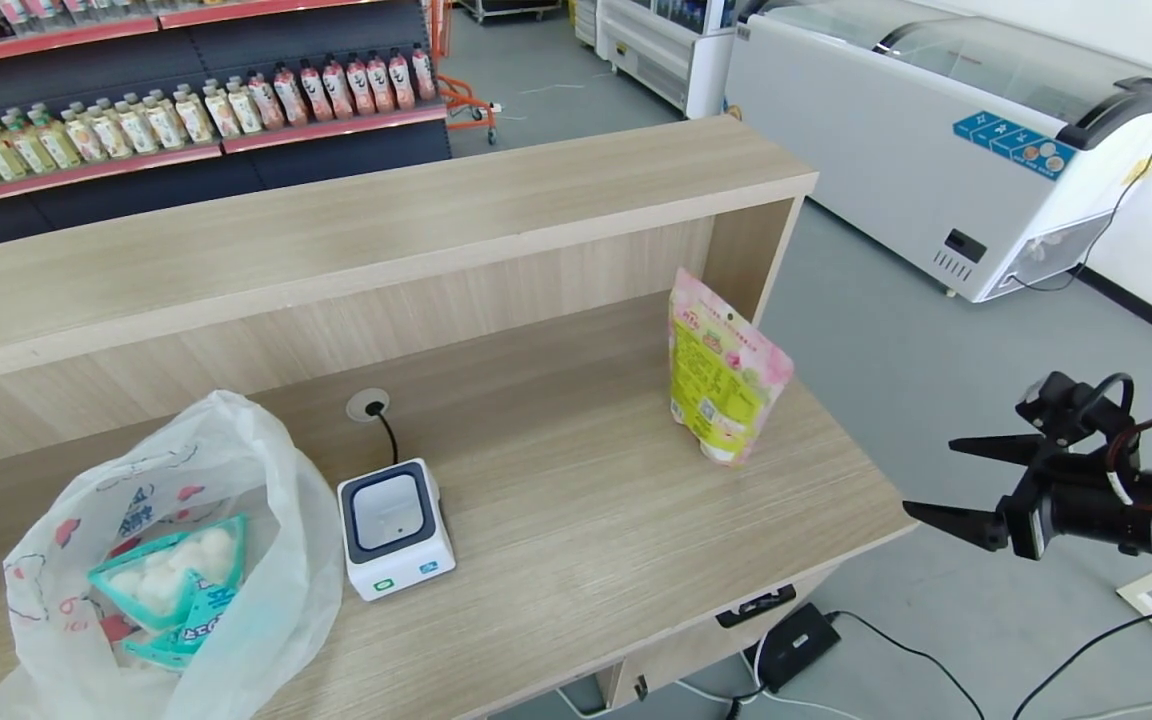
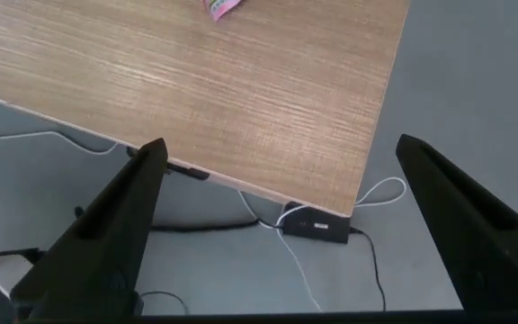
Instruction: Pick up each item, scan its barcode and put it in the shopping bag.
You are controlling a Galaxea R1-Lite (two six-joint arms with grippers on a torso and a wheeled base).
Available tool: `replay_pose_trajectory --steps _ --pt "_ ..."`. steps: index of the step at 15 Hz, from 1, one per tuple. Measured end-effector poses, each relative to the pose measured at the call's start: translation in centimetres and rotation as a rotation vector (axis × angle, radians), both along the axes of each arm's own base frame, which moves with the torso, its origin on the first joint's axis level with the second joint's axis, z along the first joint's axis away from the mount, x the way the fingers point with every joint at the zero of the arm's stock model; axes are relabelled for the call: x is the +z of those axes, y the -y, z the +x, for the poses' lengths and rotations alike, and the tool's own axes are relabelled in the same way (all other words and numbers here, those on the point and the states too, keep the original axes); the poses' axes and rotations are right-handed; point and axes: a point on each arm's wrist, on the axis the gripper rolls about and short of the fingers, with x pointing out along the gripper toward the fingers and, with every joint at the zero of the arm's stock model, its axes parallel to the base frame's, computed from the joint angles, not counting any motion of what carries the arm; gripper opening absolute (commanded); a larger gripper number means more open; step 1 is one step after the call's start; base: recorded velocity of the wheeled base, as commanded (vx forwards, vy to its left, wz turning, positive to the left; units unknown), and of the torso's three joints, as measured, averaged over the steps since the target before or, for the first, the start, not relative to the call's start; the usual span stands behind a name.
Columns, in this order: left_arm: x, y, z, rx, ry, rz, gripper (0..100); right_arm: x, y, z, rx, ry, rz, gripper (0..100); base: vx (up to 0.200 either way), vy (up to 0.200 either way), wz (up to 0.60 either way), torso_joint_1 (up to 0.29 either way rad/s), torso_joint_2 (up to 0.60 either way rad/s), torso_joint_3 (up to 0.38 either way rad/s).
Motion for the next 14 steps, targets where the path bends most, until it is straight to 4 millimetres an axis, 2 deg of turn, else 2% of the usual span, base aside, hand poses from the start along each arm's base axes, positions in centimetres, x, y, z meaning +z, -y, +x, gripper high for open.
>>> replay_pose_trajectory --steps 5,10,14 --pt "0.0 0.0 0.0 0.0 0.0 0.0 100 1.1 -0.2 2.5 0.101 0.106 -0.044 100 0.0 0.0 0.0 0.0 0.0 0.0" --pt "0.0 0.0 0.0 0.0 0.0 0.0 100 0.0 -1.3 3.8 0.162 0.087 -0.04 100 0.0 0.0 0.0 0.0 0.0 0.0" --pt "0.0 0.0 0.0 0.0 0.0 0.0 100 -0.5 -2.4 5.9 0.243 0.105 -0.026 100 0.0 0.0 0.0 0.0 0.0 0.0"
